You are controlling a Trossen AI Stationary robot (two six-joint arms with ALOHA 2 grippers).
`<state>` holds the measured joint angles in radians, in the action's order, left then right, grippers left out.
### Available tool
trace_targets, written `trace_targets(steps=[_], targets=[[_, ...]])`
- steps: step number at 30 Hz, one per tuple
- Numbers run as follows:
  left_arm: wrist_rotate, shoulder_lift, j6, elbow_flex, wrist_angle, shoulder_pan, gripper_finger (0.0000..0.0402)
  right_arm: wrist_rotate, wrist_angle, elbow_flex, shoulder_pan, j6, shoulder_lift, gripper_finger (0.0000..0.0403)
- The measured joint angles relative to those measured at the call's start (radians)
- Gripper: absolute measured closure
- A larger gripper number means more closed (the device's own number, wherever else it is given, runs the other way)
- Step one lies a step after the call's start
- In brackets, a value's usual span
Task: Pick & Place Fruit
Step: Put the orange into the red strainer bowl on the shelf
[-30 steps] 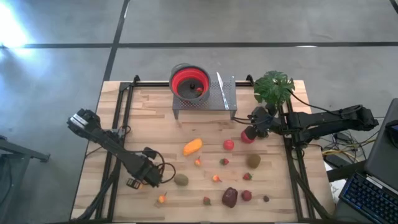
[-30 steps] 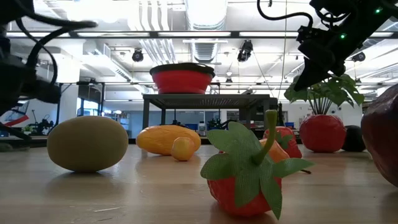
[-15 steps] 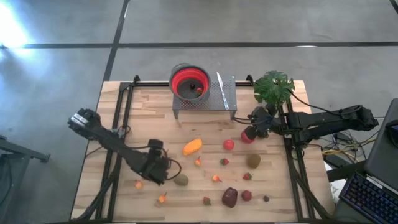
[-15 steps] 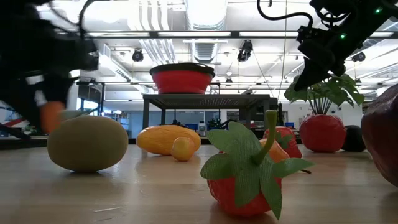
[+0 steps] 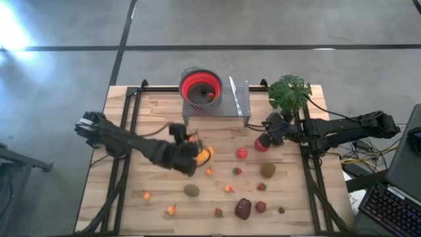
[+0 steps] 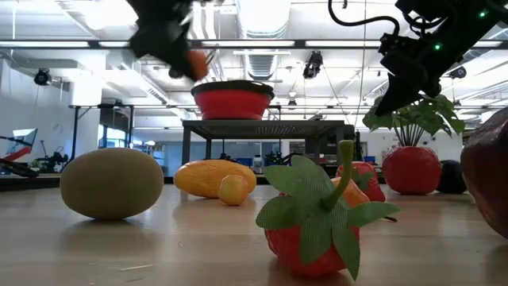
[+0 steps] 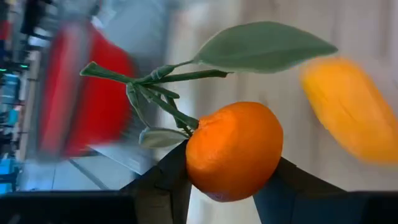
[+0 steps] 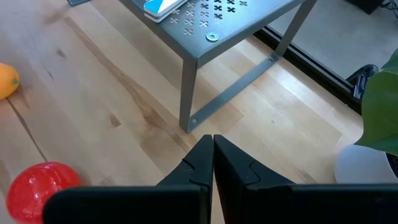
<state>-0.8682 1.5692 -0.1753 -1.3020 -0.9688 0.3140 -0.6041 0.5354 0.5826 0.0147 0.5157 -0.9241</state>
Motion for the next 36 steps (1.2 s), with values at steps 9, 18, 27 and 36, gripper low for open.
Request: trace_targets(steps=[9, 18, 27, 36], targets=[[0.040, -0.001, 0.097, -0.335, 0.019, -0.293, 0.0262, 0.000, -0.001, -0.001, 0.000, -0.001, 0.000, 0.0394], [0.399, 0.000, 0.078, -0.392, 0.155, -0.625, 0.0262, 0.000, -0.002, -0.001, 0.000, -0.011, 0.000, 0.0394], [0.532, 0.015, 0.053, -0.329, 0.194, -0.758, 0.0261, -0.014, -0.004, -0.001, 0.000, -0.022, 0.000, 0.0394], [0.541, 0.126, 0.120, -0.313, 0.206, -0.758, 0.0261, -0.027, -0.004, -0.001, 0.000, -0.022, 0.000, 0.0394]])
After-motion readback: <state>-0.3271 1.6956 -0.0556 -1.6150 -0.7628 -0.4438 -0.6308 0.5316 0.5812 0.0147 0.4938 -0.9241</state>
